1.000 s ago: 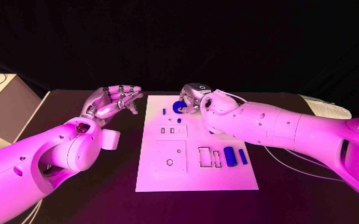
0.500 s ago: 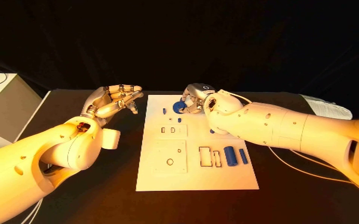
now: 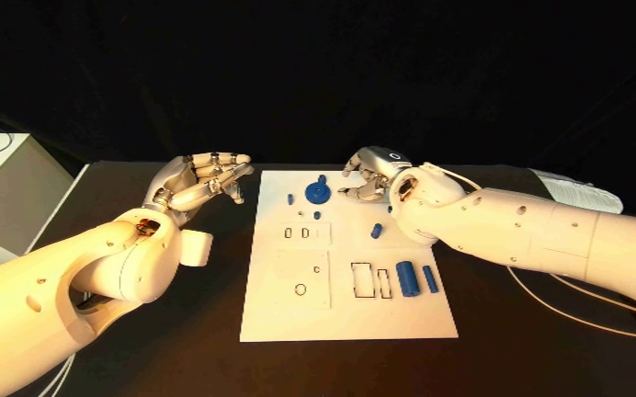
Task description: Assemble the parts on the task board
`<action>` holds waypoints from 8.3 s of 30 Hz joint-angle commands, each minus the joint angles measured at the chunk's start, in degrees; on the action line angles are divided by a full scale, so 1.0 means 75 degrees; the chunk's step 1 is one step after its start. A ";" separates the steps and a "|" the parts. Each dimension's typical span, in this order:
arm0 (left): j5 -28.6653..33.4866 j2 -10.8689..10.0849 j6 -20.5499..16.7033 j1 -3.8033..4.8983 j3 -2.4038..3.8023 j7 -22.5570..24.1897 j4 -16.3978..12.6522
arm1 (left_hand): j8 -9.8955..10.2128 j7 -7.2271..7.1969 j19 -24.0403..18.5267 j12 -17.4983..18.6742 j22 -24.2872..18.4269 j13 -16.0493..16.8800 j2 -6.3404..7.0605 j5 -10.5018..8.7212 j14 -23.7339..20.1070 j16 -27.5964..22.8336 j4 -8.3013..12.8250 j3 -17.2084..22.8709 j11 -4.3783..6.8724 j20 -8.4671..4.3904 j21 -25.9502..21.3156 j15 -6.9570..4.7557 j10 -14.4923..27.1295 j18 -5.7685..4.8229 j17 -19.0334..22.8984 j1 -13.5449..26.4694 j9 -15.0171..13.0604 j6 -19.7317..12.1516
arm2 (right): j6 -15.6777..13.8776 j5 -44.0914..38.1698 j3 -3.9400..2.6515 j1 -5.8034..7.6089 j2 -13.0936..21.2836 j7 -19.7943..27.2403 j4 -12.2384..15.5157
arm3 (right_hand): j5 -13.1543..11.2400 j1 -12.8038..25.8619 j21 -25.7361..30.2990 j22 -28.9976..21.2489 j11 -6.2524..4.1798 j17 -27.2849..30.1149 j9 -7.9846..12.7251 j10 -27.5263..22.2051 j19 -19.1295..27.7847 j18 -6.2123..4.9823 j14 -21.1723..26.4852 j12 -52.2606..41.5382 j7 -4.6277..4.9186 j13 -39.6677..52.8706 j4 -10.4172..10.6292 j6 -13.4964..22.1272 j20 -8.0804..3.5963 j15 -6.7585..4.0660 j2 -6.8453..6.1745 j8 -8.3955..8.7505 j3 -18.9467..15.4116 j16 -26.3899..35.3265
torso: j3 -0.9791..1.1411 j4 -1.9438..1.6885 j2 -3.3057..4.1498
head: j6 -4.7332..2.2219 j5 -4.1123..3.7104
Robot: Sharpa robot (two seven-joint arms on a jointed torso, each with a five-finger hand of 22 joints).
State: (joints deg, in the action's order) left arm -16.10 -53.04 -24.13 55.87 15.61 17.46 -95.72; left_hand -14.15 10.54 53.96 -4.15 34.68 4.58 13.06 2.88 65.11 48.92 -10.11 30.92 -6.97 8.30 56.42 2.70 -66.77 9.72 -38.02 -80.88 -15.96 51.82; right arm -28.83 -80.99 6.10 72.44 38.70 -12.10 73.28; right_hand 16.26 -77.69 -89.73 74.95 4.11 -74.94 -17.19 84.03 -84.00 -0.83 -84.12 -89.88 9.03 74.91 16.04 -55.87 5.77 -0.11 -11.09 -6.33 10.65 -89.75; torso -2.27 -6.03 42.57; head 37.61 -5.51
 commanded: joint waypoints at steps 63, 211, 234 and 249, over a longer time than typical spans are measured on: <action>-0.0005 0.0059 0.0207 -0.0062 0.0003 0.0016 0.0131 | 0.0023 0.0017 -0.0106 0.0000 0.0033 0.0014 -0.0010 0.0001 -0.0085 0.0060 0.0011 0.0068 0.0009 0.0003 0.0081 -0.0004 -0.0003 0.0105 -0.0002 0.0061 -0.0017 0.0035 | 0.1529 0.1262 -0.0018 -0.0298 0.1089 0.2104 -0.1373 | 0.0113 -0.0886 -0.0036 0.2007 0.0036 -0.2008 0.0095 0.0796 -0.0800 0.0110 -0.0784 -0.0016 -0.0002 0.2012 -0.0144 -0.0222 0.0030 0.0013 -0.0197 0.0049 0.0544 -0.0033 | 0.0101 0.0155 -0.0060 | 0.0164 -0.0021; -0.0001 0.0095 0.0253 -0.0102 -0.0004 -0.0157 0.0257 | 0.0040 0.0043 -0.0176 0.0005 0.0085 0.0015 -0.0008 0.0000 -0.0100 0.0093 0.0035 0.0107 -0.0008 0.0016 0.0168 0.0010 0.0013 0.0105 0.0011 0.0109 -0.0029 0.0011 | -0.0179 -0.1354 0.0170 -0.0914 -0.0787 -0.2105 0.1583 | -0.0382 -0.0060 -0.0036 0.2007 0.0020 -0.2008 0.0190 0.0796 -0.0800 0.0110 -0.0784 -0.0016 -0.0002 0.2012 0.0057 0.0045 0.0003 0.0019 -0.0388 0.0002 0.0241 -0.0033 | 0.0108 0.0184 -0.0070 | 0.0424 0.0199; -0.2541 0.0707 0.1587 -0.0012 -0.0058 -0.3418 0.1069 | -0.1752 -0.0365 0.1810 -0.6118 0.2989 0.4304 -0.0239 -0.0009 0.2277 0.4204 -0.0609 0.0017 0.0517 -0.0337 0.2391 -0.0397 0.0578 -0.0373 -0.4544 0.1183 -0.1044 -0.0186 | -0.1156 0.1297 0.0083 -0.0454 0.0943 0.1129 0.2618 | -0.0068 -0.0584 -0.0036 0.2007 -0.0001 -0.2008 0.0182 0.0789 -0.0800 0.0110 -0.0784 -0.0008 -0.0036 0.2006 0.0006 -0.0195 0.0026 0.0013 -0.0085 -0.0178 0.0020 -0.0033 | 0.0223 0.0338 -0.0233 | 0.0366 0.0413; -0.5048 0.2166 0.3353 0.1172 -0.0996 -0.5733 0.2506 | -0.2639 -0.0496 0.3118 -0.8750 0.4838 0.7104 -0.0246 0.0002 0.3111 0.5224 -0.0860 -0.0061 0.0614 -0.0458 0.3415 -0.0518 -0.0680 -0.0739 -0.6362 0.1798 -0.1613 -0.0608 | -0.0793 0.2774 0.0014 0.0068 0.1548 0.1475 0.2212 | 0.0092 -0.0593 -0.0036 0.2007 -0.0039 -0.2008 0.0141 0.0796 -0.0800 0.0110 -0.0784 -0.0016 -0.0069 0.2012 0.0043 -0.0220 -0.0015 -0.0027 -0.0118 -0.0278 0.0097 -0.0033 | 0.0351 0.0433 -0.0417 | 0.0513 0.0601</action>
State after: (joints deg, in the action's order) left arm -47.52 -37.36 -4.50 64.33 8.17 -20.12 -77.41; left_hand -33.64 6.86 77.10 -69.42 70.88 57.80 11.25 3.10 83.85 87.85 -16.37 30.52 -2.45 4.82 81.76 -0.92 -71.51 5.22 -74.95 -67.77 -27.99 47.50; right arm -36.04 -63.72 6.22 72.88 50.28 -2.98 90.16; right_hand 16.76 -81.67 -89.73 74.91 4.30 -74.91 -16.09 84.04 -84.00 -0.82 -83.91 -89.88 8.37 74.91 16.37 -57.55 5.97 0.09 -11.70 -8.18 10.93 -89.75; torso 0.17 -2.91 39.73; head 41.25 -1.12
